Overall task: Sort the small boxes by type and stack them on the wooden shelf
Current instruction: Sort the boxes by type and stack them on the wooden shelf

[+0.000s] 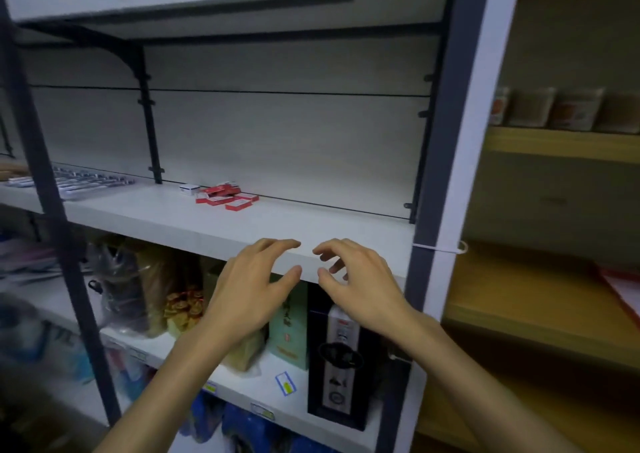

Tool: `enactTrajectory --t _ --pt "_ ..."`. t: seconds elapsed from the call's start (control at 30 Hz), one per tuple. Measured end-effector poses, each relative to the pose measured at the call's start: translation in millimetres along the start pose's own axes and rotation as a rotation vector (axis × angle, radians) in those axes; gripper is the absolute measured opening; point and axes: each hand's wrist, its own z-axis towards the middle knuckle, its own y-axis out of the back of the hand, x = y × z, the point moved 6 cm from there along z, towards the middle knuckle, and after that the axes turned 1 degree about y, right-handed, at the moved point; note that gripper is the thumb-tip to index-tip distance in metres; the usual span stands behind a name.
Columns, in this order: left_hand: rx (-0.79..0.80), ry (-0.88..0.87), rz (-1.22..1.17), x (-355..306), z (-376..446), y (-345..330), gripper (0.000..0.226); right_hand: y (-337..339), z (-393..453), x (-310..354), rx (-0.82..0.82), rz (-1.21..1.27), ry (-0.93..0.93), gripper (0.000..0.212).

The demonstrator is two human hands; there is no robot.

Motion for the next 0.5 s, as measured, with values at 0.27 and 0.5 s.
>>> enactTrajectory --t 0.27,0.5 --pt "0.085 0.036 -0.003 114.9 55.9 9.7 0.041 -73.7 103.0 24.2 0.033 -0.172 0.028 0.03" --pt "0.155 0.004 0.052 196.3 132.0 28.8 0.041 -118.2 196.6 33.1 0.007 -0.302 0.002 0.026"
